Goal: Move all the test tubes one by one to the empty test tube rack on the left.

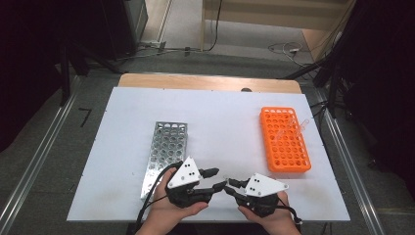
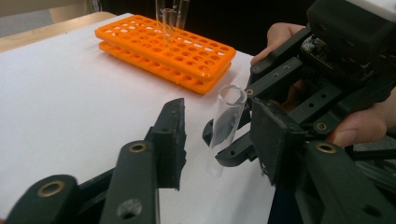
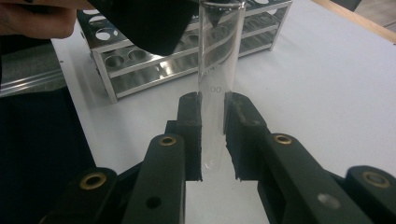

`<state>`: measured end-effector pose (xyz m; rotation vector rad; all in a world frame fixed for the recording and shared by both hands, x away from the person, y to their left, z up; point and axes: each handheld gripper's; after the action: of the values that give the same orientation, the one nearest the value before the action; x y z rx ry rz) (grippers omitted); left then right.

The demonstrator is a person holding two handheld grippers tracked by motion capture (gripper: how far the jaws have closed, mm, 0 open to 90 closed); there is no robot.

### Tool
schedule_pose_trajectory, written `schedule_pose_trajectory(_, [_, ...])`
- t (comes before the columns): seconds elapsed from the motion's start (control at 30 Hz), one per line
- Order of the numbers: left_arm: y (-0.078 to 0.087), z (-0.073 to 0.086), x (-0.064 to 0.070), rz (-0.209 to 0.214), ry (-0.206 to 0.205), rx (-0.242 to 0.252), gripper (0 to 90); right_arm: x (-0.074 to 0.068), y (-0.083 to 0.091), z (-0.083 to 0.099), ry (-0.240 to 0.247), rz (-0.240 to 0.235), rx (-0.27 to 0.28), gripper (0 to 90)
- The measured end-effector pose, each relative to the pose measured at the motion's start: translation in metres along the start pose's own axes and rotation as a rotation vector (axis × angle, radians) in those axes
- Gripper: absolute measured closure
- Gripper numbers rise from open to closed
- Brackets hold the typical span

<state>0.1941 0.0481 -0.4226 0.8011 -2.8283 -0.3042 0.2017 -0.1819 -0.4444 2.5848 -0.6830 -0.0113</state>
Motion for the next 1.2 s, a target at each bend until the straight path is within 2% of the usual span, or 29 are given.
schedule_pose_trajectory(0.2, [-0.0027, 0.0008, 0.0031, -0.006, -0.012, -0.011, 66.3, -0.0039, -0.0011, -0.0009, 0.025, -0.006, -0.002, 74.3])
schedule_pose_trajectory(0.63, [-0.0060, 0.0020, 0.0065, 0.000, -0.026, -0.022, 74.7, -0.0069, -0.0026, -0.0010, 0.042, -0.009, -0.011, 74.3])
schedule_pose_trajectory(0.77, [-0.0065, 0.0019, 0.0070, -0.004, -0.035, -0.026, 75.1, -0.0068, -0.0027, -0.0008, 0.043, -0.008, -0.012, 74.3])
schedule_pose_trajectory(1.2, [-0.0046, 0.0016, 0.0045, -0.004, -0.022, -0.023, 76.0, -0.0063, -0.0031, 0.0002, 0.031, -0.010, -0.001, 72.9])
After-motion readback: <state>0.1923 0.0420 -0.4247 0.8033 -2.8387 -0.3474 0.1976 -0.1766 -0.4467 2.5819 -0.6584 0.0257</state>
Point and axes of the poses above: each handheld gripper's, and its own axes: y roughly backward along the jaws, z roughly out of its underside, x roughly to its right, and after that the axes turned 8 degrees about x, right-handed
